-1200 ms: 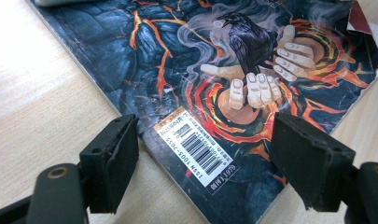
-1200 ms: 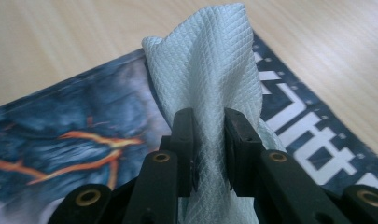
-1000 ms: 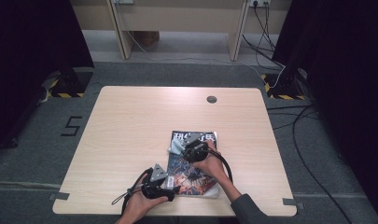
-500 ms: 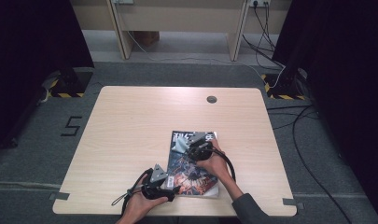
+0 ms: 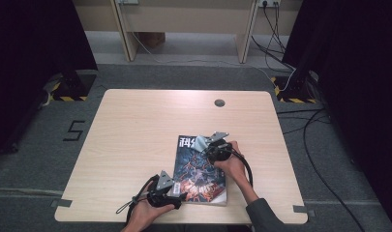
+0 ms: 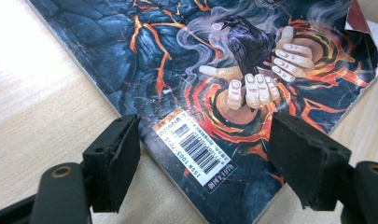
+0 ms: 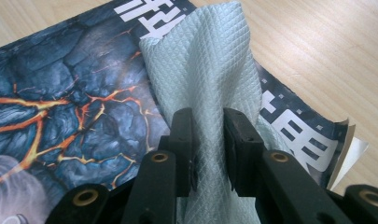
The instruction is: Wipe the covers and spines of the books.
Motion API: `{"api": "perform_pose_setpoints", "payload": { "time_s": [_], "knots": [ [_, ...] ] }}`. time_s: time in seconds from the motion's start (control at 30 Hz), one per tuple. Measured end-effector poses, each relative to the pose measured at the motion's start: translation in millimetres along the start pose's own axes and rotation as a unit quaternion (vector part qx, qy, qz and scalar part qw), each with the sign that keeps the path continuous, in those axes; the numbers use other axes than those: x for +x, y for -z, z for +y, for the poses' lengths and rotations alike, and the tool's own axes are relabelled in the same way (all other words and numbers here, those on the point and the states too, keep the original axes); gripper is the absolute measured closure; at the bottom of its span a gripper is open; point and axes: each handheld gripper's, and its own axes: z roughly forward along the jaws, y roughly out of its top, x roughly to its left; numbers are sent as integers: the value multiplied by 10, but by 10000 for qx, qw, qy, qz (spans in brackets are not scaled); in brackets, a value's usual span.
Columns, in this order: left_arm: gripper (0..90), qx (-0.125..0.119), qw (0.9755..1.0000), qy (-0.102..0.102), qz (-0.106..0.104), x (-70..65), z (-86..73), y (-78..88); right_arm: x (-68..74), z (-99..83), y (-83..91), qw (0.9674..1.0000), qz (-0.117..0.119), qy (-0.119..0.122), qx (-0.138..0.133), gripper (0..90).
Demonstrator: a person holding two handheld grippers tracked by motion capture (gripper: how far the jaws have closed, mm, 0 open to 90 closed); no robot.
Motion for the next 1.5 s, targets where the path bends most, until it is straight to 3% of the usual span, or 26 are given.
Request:
{"api": "perform_pose_setpoints", "payload": {
  "time_s": [0.17, 0.4, 0.57, 0.7, 0.77, 1.03, 1.33, 1.5],
  "knots": [
    [246, -6, 10000, 4, -19, 5, -2, 0, 89, -11, 25, 9999, 164, -1, -6, 748],
    [248, -18, 10000, 12, -41, 9, -4, 3, 286, -74, 116, 9990, 413, 178, -17, 748],
    [280, 89, 9997, -62, -210, 22, -8, 54, 288, -117, 146, 9989, 442, 135, -51, 744],
    [305, 123, 9996, -137, -213, -10, -24, 93, 287, -113, 146, 9990, 427, 144, -37, 741],
    [315, 138, 9995, -243, -165, -37, -26, 107, 262, -107, 144, 9992, 346, 189, -2, 740],
    [314, 65, 9997, -230, -72, -79, -2, 48, 90, -149, 133, 10000, 64, 41, -54, 741],
    [302, 36, 9998, -201, -11, -82, 79, -54, -1, -136, 99, 9999, -61, -54, -61, 745],
    [298, 24, 9995, -289, 80, -79, 148, -124, -70, -99, 40, 9998, -98, -92, -117, 747]
  ]
}}
